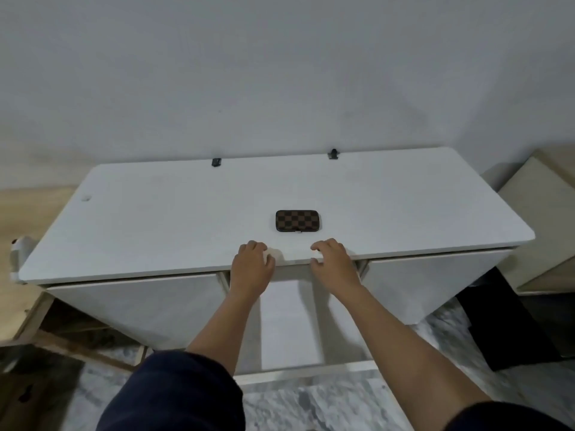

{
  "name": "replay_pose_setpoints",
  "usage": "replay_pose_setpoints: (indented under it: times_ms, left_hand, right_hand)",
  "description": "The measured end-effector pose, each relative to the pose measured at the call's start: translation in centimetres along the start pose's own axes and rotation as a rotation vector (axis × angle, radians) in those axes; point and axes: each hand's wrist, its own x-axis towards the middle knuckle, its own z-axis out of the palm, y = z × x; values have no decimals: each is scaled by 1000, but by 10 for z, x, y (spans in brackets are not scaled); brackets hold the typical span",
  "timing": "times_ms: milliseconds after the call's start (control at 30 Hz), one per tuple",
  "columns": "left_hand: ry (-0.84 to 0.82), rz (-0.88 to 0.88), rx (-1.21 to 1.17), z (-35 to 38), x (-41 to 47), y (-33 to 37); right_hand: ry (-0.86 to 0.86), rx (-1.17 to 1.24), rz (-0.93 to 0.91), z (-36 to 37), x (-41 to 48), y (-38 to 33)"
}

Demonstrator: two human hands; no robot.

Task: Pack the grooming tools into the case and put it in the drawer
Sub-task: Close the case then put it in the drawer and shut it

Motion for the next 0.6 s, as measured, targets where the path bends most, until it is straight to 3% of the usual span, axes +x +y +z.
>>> replay_pose_setpoints:
  times_ms: [167,600]
  left_hand:
    - [-69,-13,59,16,34,-6]
    - [10,-5,104,50,41,-17]
  right_hand:
    - [-105,-73,-65,1,51,-4]
    - [-198,-214,-199,23,115,8]
